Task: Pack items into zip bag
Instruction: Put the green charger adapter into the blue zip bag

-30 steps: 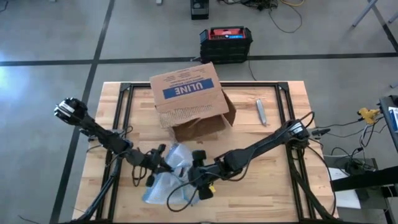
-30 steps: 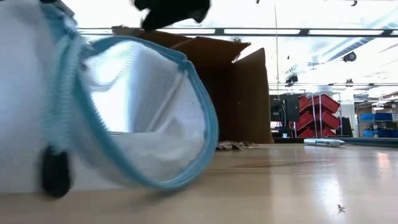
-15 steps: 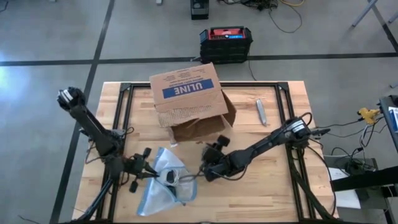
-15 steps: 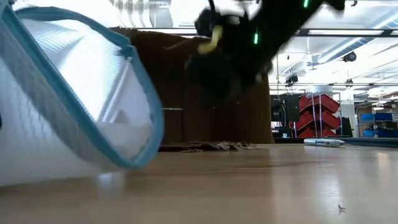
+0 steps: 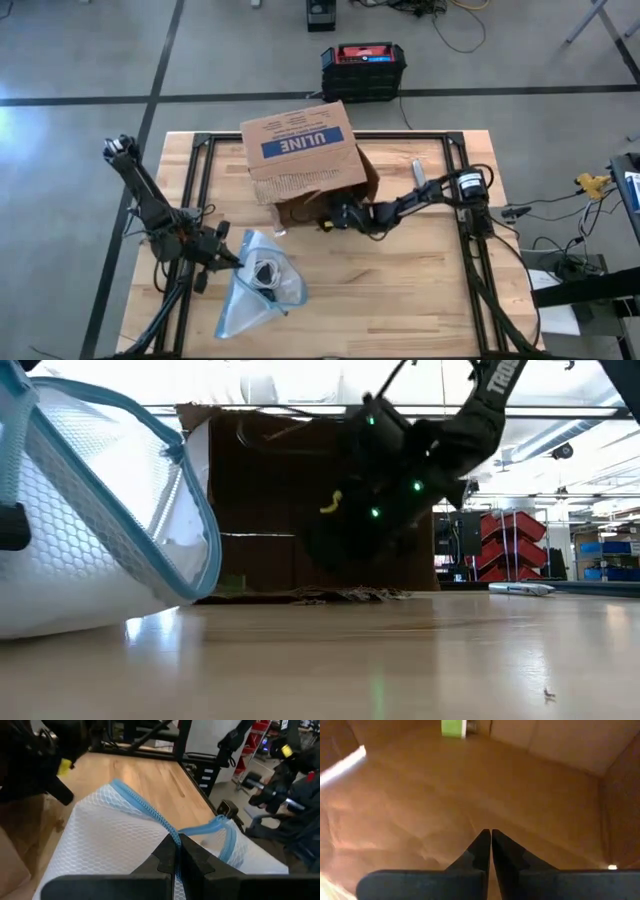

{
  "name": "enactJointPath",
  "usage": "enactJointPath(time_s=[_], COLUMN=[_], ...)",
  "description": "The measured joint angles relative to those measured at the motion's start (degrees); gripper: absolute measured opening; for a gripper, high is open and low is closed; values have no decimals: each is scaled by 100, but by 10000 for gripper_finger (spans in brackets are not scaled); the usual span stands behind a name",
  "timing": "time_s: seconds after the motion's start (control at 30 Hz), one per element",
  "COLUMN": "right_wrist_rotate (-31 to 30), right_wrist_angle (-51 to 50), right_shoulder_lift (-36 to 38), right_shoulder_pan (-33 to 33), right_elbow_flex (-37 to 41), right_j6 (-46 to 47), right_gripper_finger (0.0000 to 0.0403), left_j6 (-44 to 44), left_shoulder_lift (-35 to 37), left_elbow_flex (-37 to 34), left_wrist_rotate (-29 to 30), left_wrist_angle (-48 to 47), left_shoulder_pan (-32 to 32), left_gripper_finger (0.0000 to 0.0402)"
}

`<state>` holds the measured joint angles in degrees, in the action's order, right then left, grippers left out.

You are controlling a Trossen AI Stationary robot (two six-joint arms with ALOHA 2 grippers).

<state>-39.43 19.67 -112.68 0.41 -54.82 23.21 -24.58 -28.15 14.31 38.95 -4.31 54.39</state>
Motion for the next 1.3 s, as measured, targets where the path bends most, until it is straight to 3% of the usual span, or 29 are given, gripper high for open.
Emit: enactJointPath(time_s=[0.17,0.3,0.47,0.97,1.1,1.23,1.3], right_wrist_rotate=[796,-7,-327,-748,-772,-1683,-1669], right_wrist_angle=[-1198,-2526,-2453,784,1630,2800,3550], right_shoulder_lift=[126,372,511,299,-293,-1114,-1548], right_shoulder_pan=[234,1231,1699,1538,1499,1486,1404], right_elbow_flex=[189,323,324,272,87,-156,-284], right_j6=[1030,1938,2193,838,-23,-824,-1225], right_gripper_finger=[0,0,0,0,0,0,0], left_j6=[-118,-149,-202,-360,-363,-382,-385], left_shoulder_lift=[248,209,75,-313,-413,-527,-607], left_elbow_flex=[0,0,0,-2,-4,-4,-4], left_wrist_rotate=[248,268,449,560,578,578,581], left_wrist_angle=[-234,-225,-194,-115,-60,36,84], left_shoulder_pan=[0,0,-9,-11,-13,-11,-11], left_gripper_finger=[0,0,0,0,0,0,0])
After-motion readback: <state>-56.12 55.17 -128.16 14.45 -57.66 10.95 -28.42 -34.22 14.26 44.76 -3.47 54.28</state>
